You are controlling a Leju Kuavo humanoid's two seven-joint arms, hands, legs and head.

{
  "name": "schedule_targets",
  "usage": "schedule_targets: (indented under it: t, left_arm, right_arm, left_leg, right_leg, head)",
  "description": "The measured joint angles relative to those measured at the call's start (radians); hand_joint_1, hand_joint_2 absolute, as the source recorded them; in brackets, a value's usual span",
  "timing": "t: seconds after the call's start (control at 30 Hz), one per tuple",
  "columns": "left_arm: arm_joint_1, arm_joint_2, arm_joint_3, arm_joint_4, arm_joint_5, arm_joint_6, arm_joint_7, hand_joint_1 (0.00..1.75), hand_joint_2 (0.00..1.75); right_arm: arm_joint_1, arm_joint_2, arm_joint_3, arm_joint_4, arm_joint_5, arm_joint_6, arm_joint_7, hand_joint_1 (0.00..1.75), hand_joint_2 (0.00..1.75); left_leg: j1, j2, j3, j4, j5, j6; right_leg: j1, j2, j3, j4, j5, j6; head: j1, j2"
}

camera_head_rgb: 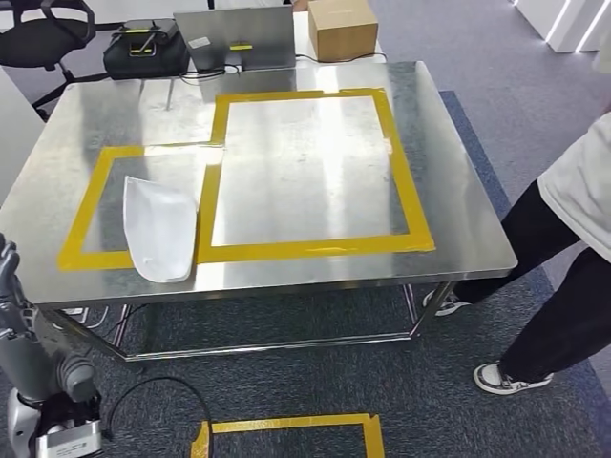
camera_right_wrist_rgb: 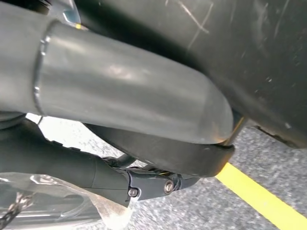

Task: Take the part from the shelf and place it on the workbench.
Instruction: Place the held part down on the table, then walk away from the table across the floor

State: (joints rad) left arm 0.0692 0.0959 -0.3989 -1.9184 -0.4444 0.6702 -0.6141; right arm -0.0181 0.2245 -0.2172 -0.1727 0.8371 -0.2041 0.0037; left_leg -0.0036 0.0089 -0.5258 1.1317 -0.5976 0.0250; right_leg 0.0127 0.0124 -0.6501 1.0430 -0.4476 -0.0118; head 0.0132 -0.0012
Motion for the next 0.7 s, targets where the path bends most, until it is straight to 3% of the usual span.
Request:
schedule_targets:
  t: [0.07, 0.17, 0.2, 0.23, 0.27, 0.33, 0.37, 0.4, 0.43, 0.5, 0.57, 0.63, 0.7]
  left_arm:
    - [0.029, -0.013, 0.005, -0.022, 0.028, 0.009, -0.020, 0.00, 0.00]
    - [0.068, -0.030, 0.012, -0.043, 0.052, 0.017, -0.038, 0.00, 0.00]
    - [0.077, -0.034, 0.013, -0.047, 0.055, 0.018, -0.041, 0.00, 0.00]
    - [0.085, -0.039, 0.014, -0.051, 0.059, 0.020, -0.044, 0.00, 0.00]
    - [0.092, -0.043, 0.015, -0.054, 0.062, 0.021, -0.048, 0.00, 0.00]
    - [0.108, -0.051, 0.017, -0.059, 0.071, 0.023, -0.054, 0.00, 0.00]
    - [0.115, -0.054, 0.018, -0.061, 0.075, 0.024, -0.057, 0.00, 0.00]
    - [0.122, -0.057, 0.019, -0.061, 0.078, 0.024, -0.058, 0.00, 0.00]
    - [0.126, -0.059, 0.020, -0.062, 0.080, 0.024, -0.059, 0.00, 0.00]
    - [0.132, -0.063, 0.022, -0.063, 0.082, 0.024, -0.061, 0.00, 0.00]
    - [0.136, -0.065, 0.023, -0.067, 0.084, 0.024, -0.063, 0.00, 0.00]
    - [0.139, -0.067, 0.023, -0.073, 0.084, 0.024, -0.065, 0.00, 0.00]
    - [0.141, -0.068, 0.025, -0.074, 0.085, 0.025, -0.066, 0.00, 0.00]
  right_arm:
    - [0.001, 0.006, -0.006, 0.000, -0.007, -0.005, -0.001, 0.00, 0.00]
    - [0.003, 0.011, -0.018, 0.000, -0.012, -0.008, -0.002, 0.00, 0.00]
    - [0.003, 0.012, -0.021, 0.000, -0.013, -0.009, -0.002, 0.00, 0.00]
    - [0.003, 0.012, -0.024, 0.000, -0.014, -0.010, -0.002, 0.00, 0.00]
    - [0.003, 0.012, -0.026, 0.000, -0.015, -0.010, -0.002, 0.00, 0.00]
    - [0.003, 0.012, -0.029, 0.000, -0.017, -0.011, -0.003, 0.00, 0.00]
    - [0.003, 0.012, -0.031, 0.000, -0.017, -0.011, -0.002, 0.00, 0.00]
    - [0.003, 0.012, -0.032, 0.000, -0.017, -0.011, -0.002, 0.00, 0.00]
    - [0.002, 0.012, -0.034, 0.000, -0.018, -0.011, -0.002, 0.00, 0.00]
    - [0.002, 0.011, -0.036, 0.000, -0.018, -0.011, -0.001, 0.00, 0.00]
    - [0.002, 0.011, -0.039, 0.000, -0.018, -0.011, -0.001, 0.00, 0.00]
    - [0.001, 0.012, -0.042, 0.000, -0.018, -0.011, -0.002, 0.00, 0.00]
    - [0.003, 0.012, -0.044, 0.000, -0.018, -0.011, -0.002, 0.00, 0.00]
  left_leg:
    - [-0.012, 0.000, 0.058, -0.100, 0.019, 0.016]
    - [-0.017, 0.002, 0.057, -0.133, 0.041, 0.015]
    - [-0.015, 0.003, 0.051, -0.140, 0.054, 0.017]
    - [-0.011, 0.005, 0.042, -0.147, 0.068, 0.020]
    - [-0.006, 0.007, 0.030, -0.151, 0.082, 0.022]
    - [-0.004, 0.010, 0.001, -0.151, 0.107, 0.025]
    - [-0.003, 0.012, -0.015, -0.150, 0.119, 0.023]
    - [-0.001, 0.013, -0.031, -0.148, 0.130, 0.021]
    - [0.001, 0.014, -0.047, -0.146, 0.141, 0.017]
    - [0.007, 0.014, -0.073, -0.138, 0.158, 0.008]
    - [0.008, 0.014, -0.092, -0.125, 0.172, -0.005]
    - [0.008, 0.015, -0.102, -0.119, 0.188, -0.019]
    - [0.011, 0.014, -0.106, -0.119, 0.195, -0.030]
  right_leg:
    - [0.002, 0.000, -0.009, -0.003, 0.018, 0.005]
    - [-0.002, -0.003, -0.012, -0.012, 0.041, 0.020]
    - [-0.003, -0.003, -0.017, -0.010, 0.034, 0.026]
    - [-0.004, -0.003, -0.024, 0.006, 0.006, 0.031]
    - [-0.006, -0.003, -0.035, 0.041, -0.040, 0.037]
    - [-0.012, -0.004, -0.056, 0.156, -0.142, 0.051]
    - [-0.016, -0.004, -0.059, 0.210, -0.166, 0.056]
    - [-0.019, -0.005, -0.050, 0.242, -0.164, 0.062]
    - [-0.023, -0.006, -0.027, 0.243, -0.144, 0.067]
    - [-0.029, -0.010, 0.061, 0.154, -0.093, 0.076]
    - [-0.031, -0.013, 0.169, 0.006, -0.097, 0.075]
    - [-0.027, -0.013, 0.211, -0.073, -0.120, 0.061]
    - [-0.025, -0.014, 0.194, -0.075, -0.111, 0.040]
  head:
    - [0.000, 0.000]
    - [-0.006, 0.000]
    - [-0.006, 0.000]
    - [-0.005, 0.000]
    - [-0.004, 0.000]
    - [-0.002, 0.000]
    - [-0.002, 0.000]
    - [-0.002, 0.000]
    - [-0.002, 0.000]
    - [-0.002, 0.000]
    - [-0.001, 0.000]
    - [0.000, 0.000]
    - [0.000, 0.000]
